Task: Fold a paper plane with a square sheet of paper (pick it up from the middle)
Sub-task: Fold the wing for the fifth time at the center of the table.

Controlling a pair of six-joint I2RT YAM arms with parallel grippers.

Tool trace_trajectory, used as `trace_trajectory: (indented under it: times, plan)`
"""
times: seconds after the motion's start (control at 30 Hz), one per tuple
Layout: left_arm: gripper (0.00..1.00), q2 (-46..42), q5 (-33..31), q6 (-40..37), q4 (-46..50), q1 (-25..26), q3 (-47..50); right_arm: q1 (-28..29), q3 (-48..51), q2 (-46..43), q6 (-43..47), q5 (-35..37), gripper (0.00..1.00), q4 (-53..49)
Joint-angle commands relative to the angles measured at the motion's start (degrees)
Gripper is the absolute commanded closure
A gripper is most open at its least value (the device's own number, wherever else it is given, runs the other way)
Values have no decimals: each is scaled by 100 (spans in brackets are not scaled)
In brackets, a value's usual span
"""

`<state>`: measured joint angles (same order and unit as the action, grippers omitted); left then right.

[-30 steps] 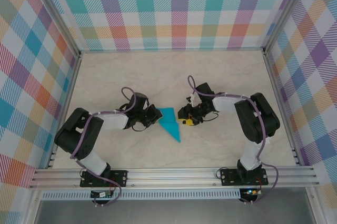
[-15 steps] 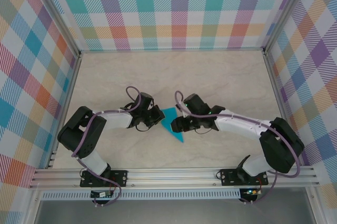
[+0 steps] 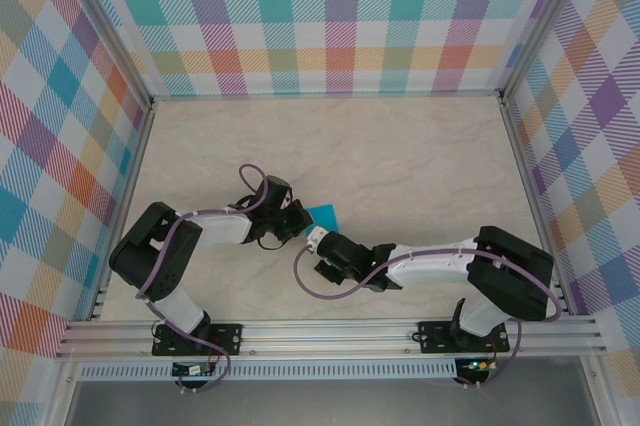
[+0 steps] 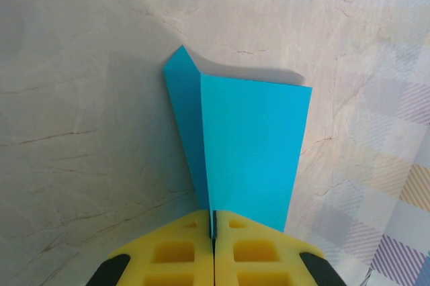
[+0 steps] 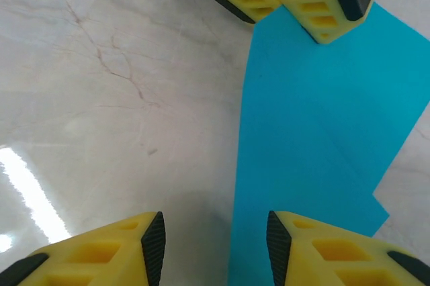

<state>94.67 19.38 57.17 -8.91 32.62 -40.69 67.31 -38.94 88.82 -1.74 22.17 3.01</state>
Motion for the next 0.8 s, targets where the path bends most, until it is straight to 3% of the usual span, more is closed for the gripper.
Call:
trace_trajectory:
  times: [0.0, 0.77]
  plan:
    - [95, -62, -50, -25, 80, 60, -106, 86, 68, 164, 429, 667, 55, 527]
    - [95, -98, -14, -57, 180, 61, -150, 125, 249, 446, 502, 1143, 68, 696]
